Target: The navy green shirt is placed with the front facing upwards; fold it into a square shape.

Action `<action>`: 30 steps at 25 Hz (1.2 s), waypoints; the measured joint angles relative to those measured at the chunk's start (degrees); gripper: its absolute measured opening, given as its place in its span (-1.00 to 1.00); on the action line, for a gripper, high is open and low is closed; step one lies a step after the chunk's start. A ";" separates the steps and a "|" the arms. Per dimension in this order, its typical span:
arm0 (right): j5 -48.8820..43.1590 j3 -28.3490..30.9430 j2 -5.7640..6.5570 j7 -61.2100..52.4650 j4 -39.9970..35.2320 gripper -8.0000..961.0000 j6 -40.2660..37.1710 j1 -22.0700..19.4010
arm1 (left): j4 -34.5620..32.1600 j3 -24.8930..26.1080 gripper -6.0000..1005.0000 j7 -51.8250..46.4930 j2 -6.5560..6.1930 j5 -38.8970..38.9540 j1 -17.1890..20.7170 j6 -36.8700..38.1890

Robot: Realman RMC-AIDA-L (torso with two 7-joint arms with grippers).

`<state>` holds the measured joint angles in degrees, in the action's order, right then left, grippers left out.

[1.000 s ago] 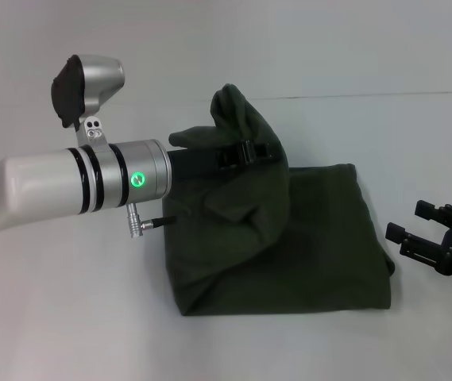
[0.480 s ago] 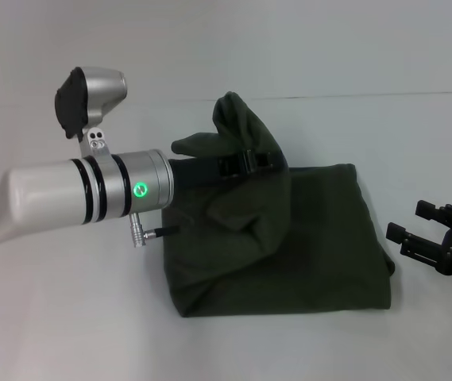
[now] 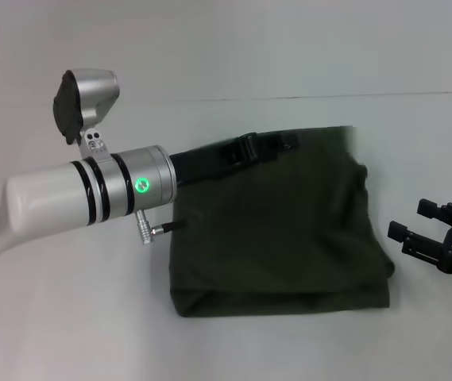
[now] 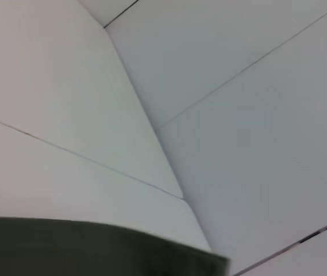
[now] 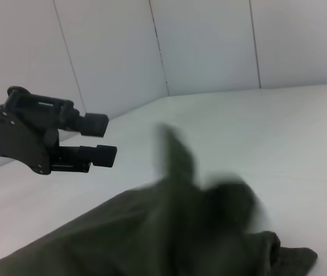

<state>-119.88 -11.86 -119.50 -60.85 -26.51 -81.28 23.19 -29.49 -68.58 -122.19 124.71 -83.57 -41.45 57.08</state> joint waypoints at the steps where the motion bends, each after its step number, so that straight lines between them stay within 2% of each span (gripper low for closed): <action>1: 0.00 0.00 0.04 -0.12 -0.01 0.71 0.00 0.00 | 0.01 -0.09 -0.18 0.01 0.00 0.34 0.00 0.15; 5: 0.00 0.14 0.35 -0.77 -0.03 0.71 -0.13 -0.11 | 0.03 -0.20 0.20 0.03 0.01 1.25 0.05 0.51; 13: -0.10 0.72 1.67 -2.55 -1.32 0.70 -5.43 -0.20 | -0.31 0.75 0.53 3.53 -0.39 1.37 1.06 1.44; 16: -0.49 -1.14 0.96 -3.52 -3.13 0.70 -6.56 0.60 | -0.42 2.80 0.65 8.62 -0.42 1.39 1.81 3.57; 21: -0.49 -8.27 -0.42 -3.55 -3.99 0.70 -5.98 3.52 | -0.42 7.58 0.93 14.15 -0.31 1.40 3.23 6.79; 25: 0.10 -10.14 -0.66 -3.42 -1.93 0.70 -4.52 7.28 | -0.31 9.62 0.92 14.99 -0.45 1.39 4.23 7.53; 30: 0.09 -12.20 -0.60 -3.64 2.19 0.70 1.38 11.27 | -0.21 10.83 0.92 15.78 -0.44 1.39 5.00 8.60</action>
<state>-119.79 -24.07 -120.10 -64.48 -24.32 -79.90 34.46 -29.69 -57.76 -106.41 124.27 -82.17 -36.46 65.68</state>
